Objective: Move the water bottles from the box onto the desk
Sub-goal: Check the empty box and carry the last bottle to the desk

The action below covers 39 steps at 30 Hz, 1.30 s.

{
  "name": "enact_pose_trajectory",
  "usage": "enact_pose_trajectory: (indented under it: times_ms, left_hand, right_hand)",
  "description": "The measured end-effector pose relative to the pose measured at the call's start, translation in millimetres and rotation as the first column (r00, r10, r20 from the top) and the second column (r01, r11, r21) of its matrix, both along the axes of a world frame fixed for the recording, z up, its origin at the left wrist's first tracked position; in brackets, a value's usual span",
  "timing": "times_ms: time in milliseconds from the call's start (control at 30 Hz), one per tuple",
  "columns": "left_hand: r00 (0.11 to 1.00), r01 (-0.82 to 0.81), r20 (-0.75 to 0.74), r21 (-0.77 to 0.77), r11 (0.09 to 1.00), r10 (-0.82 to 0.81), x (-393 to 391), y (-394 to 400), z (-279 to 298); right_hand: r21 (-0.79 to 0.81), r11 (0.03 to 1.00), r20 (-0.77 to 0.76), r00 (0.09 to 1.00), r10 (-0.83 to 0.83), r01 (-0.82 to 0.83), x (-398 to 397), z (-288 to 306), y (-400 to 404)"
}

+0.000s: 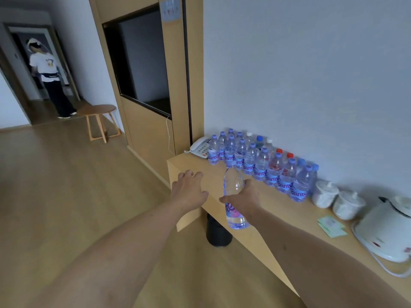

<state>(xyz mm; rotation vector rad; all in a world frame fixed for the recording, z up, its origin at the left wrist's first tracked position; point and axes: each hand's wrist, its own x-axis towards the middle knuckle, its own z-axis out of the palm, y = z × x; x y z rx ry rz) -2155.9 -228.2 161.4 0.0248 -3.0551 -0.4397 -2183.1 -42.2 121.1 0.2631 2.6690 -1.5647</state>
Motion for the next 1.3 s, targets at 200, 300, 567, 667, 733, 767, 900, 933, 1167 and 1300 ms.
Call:
enact_pose_trajectory:
  times_ms: [200,300,567,667,733,767,900,933,1167,1300]
  left_hand:
    - [1.0,0.0,-0.005,0.014,1.0,0.0,-101.8,-57.0,-25.6]
    - [0.999,0.049,0.009,-0.003,0.999,-0.049,-157.1,-85.3,-32.7]
    - [0.987,0.15,0.064,-0.01,0.989,-0.149,-281.3,-138.2,-41.4]
    - [0.979,0.186,0.087,0.007,0.983,-0.186,-317.3,-143.2,-50.4]
    - [0.97,0.222,0.099,0.007,0.975,-0.222,-343.2,-142.6,-57.6]
    - [0.965,0.241,0.103,0.001,0.971,-0.24,-357.2,-141.7,-61.2]
    - [0.953,0.287,0.099,0.021,0.958,-0.288,-417.7,-135.7,-72.2]
    - [0.951,0.293,0.097,0.028,0.956,-0.294,-432.4,-134.5,-75.0]
    - [0.913,0.363,0.196,0.012,0.932,-0.358,-513.8,-130.1,-94.3]
    - [0.914,0.344,0.205,0.064,0.937,-0.349,-551.0,-119.7,-99.3]
  right_hand:
    - [-0.007,0.999,0.022,0.999,-0.032,0.032,-88.4,-24.2,-51.9]
    - [-0.049,0.996,0.011,0.998,-0.068,0.069,-132.3,-30.9,-77.9]
    - [-0.208,0.953,0.028,0.975,-0.22,0.221,-223.1,-36.0,-125.7]
    - [-0.203,0.942,0.069,0.964,-0.257,0.266,-250.6,-42.2,-131.8]
    - [-0.169,0.942,0.105,0.955,-0.276,0.291,-272.0,-46.0,-133.5]
    - [-0.139,0.943,0.122,0.95,-0.287,0.303,-283.6,-48.2,-133.6]
    - [-0.004,0.941,0.158,0.929,-0.334,0.339,-331.8,-62.3,-128.8]
    - [0.013,0.938,0.161,0.925,-0.343,0.346,-344.3,-66.7,-127.2]
    - [0.119,0.924,0.199,0.903,-0.38,0.363,-416.2,-87.4,-117.5]
    - [0.119,0.912,0.24,0.88,-0.41,0.393,-442.7,-91.0,-110.4]
